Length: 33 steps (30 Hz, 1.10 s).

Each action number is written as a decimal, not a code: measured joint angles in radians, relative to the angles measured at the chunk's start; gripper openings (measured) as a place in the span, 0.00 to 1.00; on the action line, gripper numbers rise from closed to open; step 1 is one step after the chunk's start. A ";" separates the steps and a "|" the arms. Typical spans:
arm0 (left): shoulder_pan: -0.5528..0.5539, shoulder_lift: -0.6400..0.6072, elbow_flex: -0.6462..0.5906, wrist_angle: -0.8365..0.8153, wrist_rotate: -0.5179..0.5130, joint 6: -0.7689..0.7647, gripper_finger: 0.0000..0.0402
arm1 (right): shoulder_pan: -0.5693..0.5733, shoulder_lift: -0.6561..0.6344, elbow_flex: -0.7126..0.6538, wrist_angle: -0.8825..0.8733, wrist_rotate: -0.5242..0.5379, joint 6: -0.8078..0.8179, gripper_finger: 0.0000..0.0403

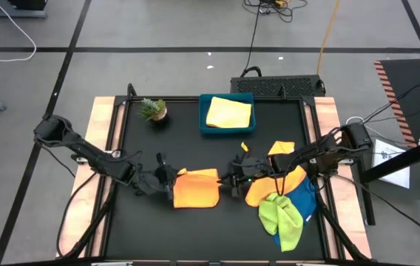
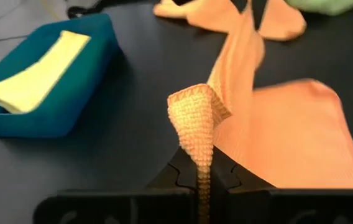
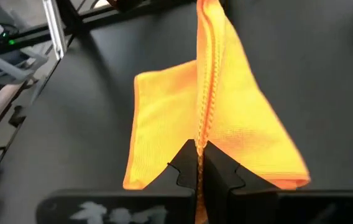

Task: Fold microfiber towels
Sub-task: Fold the left orange microfiber cloth

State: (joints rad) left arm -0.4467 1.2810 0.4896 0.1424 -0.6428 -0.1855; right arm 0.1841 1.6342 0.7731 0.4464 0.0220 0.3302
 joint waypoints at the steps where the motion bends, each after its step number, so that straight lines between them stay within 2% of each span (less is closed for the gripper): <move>1: -0.012 0.015 0.000 0.001 -0.005 -0.003 0.01 | 0.002 0.012 0.000 0.014 -0.001 0.000 0.00; 7: -0.083 0.084 0.000 0.013 -0.040 -0.034 0.01 | 0.019 0.062 0.000 0.069 -0.026 0.002 0.00; 15: -0.141 0.101 0.000 0.010 -0.031 -0.061 0.03 | 0.062 0.121 0.000 0.160 -0.026 0.002 0.00; 21: -0.145 0.101 0.000 0.009 0.078 -0.062 0.03 | 0.078 0.181 0.000 0.218 -0.031 0.025 0.01; 28: -0.147 0.101 0.000 0.013 0.212 -0.081 0.04 | 0.081 0.196 -0.001 0.234 -0.080 0.028 0.12; 33: -0.158 0.101 0.000 0.019 0.242 -0.086 0.09 | 0.080 0.196 -0.001 0.245 -0.082 0.036 0.20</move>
State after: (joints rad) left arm -0.6045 1.3823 0.4896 0.1615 -0.4010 -0.2715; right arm 0.2646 1.8305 0.7719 0.6913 -0.0601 0.3659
